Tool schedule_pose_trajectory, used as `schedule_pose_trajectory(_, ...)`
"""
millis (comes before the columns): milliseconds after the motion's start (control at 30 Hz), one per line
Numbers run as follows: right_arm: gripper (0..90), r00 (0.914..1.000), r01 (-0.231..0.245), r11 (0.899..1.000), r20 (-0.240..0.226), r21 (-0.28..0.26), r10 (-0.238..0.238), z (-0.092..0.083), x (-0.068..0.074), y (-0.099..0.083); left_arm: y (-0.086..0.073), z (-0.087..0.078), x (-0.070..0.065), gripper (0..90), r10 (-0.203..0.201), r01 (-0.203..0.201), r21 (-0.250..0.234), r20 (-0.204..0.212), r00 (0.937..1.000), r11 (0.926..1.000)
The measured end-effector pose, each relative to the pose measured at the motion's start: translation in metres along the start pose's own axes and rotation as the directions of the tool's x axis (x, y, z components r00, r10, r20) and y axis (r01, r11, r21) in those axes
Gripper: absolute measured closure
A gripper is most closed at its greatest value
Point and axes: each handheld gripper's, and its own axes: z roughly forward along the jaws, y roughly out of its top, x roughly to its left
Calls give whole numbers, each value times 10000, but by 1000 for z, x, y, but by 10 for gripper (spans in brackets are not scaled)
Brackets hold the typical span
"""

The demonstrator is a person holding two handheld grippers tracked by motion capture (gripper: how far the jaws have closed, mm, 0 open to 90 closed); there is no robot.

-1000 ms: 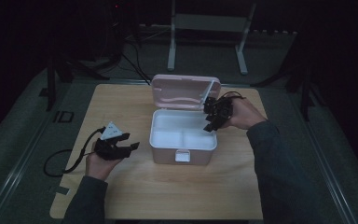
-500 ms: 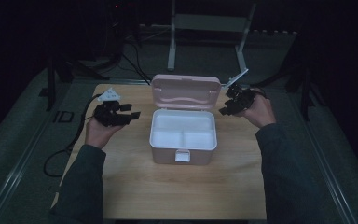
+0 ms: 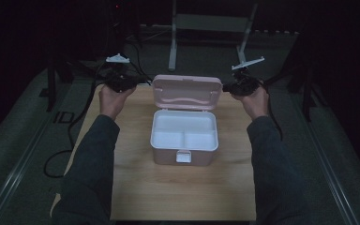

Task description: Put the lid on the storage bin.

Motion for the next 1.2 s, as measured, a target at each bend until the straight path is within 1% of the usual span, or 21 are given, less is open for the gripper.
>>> schedule_pose_trajectory(33, 900, 9999, -104, 9998, -136, -176, 102, 1, -1, 2, 0, 0, 0, 896, 0, 0, 0, 0, 10000, 10000)
schedule_pose_trajectory(67, 900, 9999, -104, 9998, -136, -176, 102, 1, -1, 2, 4, 5, -3, 896, 35, -35, 78, 13, 10000, 10000)
schedule_pose_trajectory(100, 900, 9973, -188, 9976, -723, -673, 139, 0, 1, 4, 9, 11, -7, 896, 165, -168, 200, 117, 9998, 9997)
schedule_pose_trajectory(133, 900, 9967, -167, 9970, -806, -757, 106, 0, 2, 4, 11, 14, -10, 895, 241, -245, 272, 151, 9996, 9993)
schedule_pose_trajectory(200, 900, 9965, -69, 9971, -836, -760, 5, -1, 3, 5, 11, 14, -10, 895, 241, -245, 272, 151, 9996, 9993)
schedule_pose_trajectory(233, 900, 9965, -69, 9971, -836, -760, 5, -1, 3, 5, 13, 18, -15, 895, 365, -375, 333, 311, 9989, 9987)
schedule_pose_trajectory(267, 900, 9935, 237, 9948, -1086, -986, -344, -4, 7, 6, 13, 19, -17, 895, 406, -419, 315, 414, 9983, 9986)
schedule_pose_trajectory(300, 900, 9917, 287, 9940, -1213, -1060, -416, -5, 7, 5, 12, 20, -19, 895, 431, -444, 251, 511, 9978, 9987)
schedule_pose_trajectory(400, 900, 9852, 612, 9884, -1507, -1391, -822, -10, 12, 3, 8, 19, -25, 893, 543, -558, 257, 571, 9969, 9981)
schedule_pose_trajectory(467, 900, 9823, 702, 9872, -1626, -1432, -934, -13, 15, 0, 3, 16, -28, 893, 594, -611, 206, 744, 9955, 9979)
schedule_pose_trajectory(533, 900, 9767, 813, 9868, -1859, -1403, -1070, -16, 16, -4, -3, 13, -33, 892, 732, -756, 237, 888, 9934, 9969)
schedule_pose_trajectory(600, 900, 9684, 1056, 9853, -2113, -1344, -1326, -17, 20, -8, -9, 10, -39, 885, 1060, -1100, 368, 965, 9897, 9933)
schedule_pose_trajectory(633, 900, 9620, 1198, 9840, -2296, -1317, -1478, -17, 22, -10, -13, 9, -42, 882, 1146, -1192, 405, 1025, 9881, 9920)
schedule_pose_trajectory(733, 900, 9517, 1603, 9820, -2482, -1003, -1807, -14, 29, -17, -26, 9, -46, 870, 1169, -1263, 730, 1222, 9856, 9893)
schedule_pose_trajectory(833, 900, 9456, 1862, 9799, -2579, -717, -1986, -11, 34, -25, -39, 12, -48, 853, 1313, -1472, 1339, 1208, 9840, 9800)
schedule_pose_trajectory(867, 900, 9434, 1931, 9789, -2616, -667, -2039, -10, 34, -27, -43, 12, -48, 850, 1343, -1500, 1374, 1168, 9840, 9791)
schedule_pose_trajectory(900, 900, 9421, 1974, 9784, -2643, -608, -2065, -9, 35, -29, -46, 11, -46, 847, 1274, -1434, 1384, 1178, 9848, 9799)
schedule_pose_trajectory(933, 900, 9420, 1985, 9784, -2646, -575, -2067, -9, 35, -31, -49, 10, -44, 847, 1187, -1339, 1302, 1182, 9859, 9824)
schedule_pose_trajectory(1067, 900, 9461, 1981, 9788, -2509, -522, -2048, -11, 32, -37, -54, 0, -36, 843, 982, -1092, 1177, 960, 9905, 9870)
schedule_pose_trajectory(1133, 900, 9507, 1954, 9795, -2359, -490, -2014, -14, 31, -39, -56, -5, -34, 843, 981, -1076, 1156, 845, 9916, 9875)
schedule_pose_trajectory(1200, 900, 9496, 2046, 9775, -2316, -520, -2111, -17, 31, -42, -59, -10, -33, 837, 1032, -1113, 1129, 751, 9918, 9874)
